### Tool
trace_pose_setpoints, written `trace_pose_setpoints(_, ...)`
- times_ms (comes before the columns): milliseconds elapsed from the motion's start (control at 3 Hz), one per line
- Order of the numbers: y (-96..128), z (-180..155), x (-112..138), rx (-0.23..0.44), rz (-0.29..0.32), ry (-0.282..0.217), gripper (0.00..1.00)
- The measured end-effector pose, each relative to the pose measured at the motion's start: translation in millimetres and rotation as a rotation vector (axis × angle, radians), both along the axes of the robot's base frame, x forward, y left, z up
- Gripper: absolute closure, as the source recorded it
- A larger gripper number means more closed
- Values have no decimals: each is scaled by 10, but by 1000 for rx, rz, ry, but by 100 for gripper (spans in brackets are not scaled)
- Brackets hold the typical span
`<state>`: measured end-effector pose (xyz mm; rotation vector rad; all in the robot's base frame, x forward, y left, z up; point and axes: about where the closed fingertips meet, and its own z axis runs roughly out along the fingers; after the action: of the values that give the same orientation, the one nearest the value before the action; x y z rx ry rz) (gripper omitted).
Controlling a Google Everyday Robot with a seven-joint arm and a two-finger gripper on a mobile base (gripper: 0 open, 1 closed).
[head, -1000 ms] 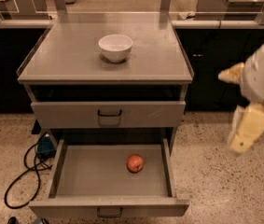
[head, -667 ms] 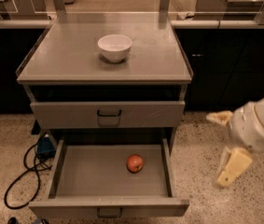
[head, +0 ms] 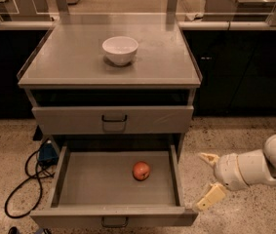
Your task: Pick apple from middle drawer and place on counter
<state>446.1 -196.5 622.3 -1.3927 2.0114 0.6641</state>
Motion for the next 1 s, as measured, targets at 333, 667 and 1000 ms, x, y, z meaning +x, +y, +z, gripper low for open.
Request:
trace_pose_setpoints(333, 125, -511, 309, 42, -56, -3, 0)
trace_pose_setpoints(667, 158, -782, 567, -31, -143, -13, 0)
trace_pose_setpoints(1000, 201, -918, 656, -121, -258, 1, 0)
